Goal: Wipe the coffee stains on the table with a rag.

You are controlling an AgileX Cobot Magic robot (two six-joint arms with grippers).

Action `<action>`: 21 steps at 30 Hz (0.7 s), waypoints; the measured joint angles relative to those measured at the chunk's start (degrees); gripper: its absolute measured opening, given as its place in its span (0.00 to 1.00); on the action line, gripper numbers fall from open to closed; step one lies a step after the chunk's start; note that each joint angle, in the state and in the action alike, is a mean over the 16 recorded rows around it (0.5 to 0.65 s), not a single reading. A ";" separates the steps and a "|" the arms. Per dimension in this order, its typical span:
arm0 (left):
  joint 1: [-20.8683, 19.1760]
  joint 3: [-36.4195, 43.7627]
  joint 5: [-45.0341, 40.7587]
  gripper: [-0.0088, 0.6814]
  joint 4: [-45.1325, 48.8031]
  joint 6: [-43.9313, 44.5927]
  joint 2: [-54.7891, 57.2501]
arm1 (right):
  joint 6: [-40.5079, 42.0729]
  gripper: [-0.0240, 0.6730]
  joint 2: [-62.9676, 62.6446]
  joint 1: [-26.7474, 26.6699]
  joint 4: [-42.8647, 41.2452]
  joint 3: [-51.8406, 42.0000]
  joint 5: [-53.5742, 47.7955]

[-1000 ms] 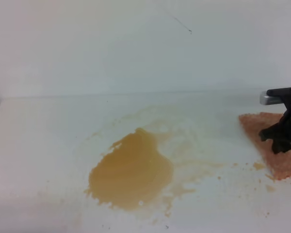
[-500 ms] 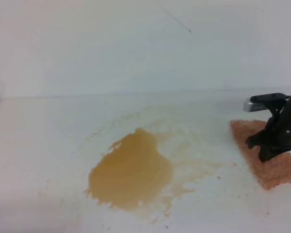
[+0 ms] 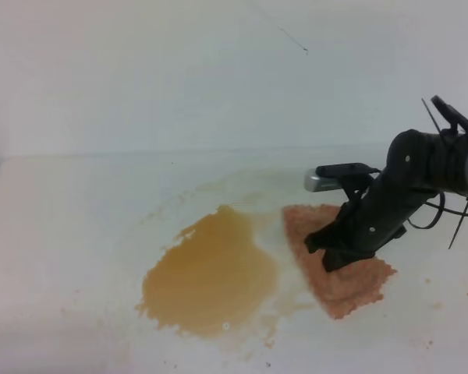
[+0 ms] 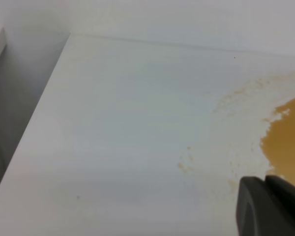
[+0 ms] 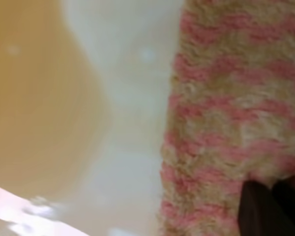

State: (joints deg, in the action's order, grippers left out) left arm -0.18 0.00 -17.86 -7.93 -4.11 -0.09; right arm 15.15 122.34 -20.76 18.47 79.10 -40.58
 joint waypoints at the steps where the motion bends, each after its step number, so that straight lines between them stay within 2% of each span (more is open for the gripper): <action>1: 0.00 0.00 0.00 0.01 0.00 0.00 0.00 | 0.03 0.05 0.25 -0.66 0.76 0.05 0.41; 11: 0.00 0.00 0.00 0.01 0.00 0.00 -0.18 | 0.63 0.05 3.52 -5.24 6.71 2.99 1.13; 21: -0.02 0.00 0.00 0.01 0.00 0.00 -0.83 | 0.28 0.05 7.25 -8.79 8.38 11.05 -2.92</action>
State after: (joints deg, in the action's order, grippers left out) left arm -0.20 0.00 -17.86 -7.93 -4.11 -0.92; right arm 15.43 129.59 -29.55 26.85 90.15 -43.50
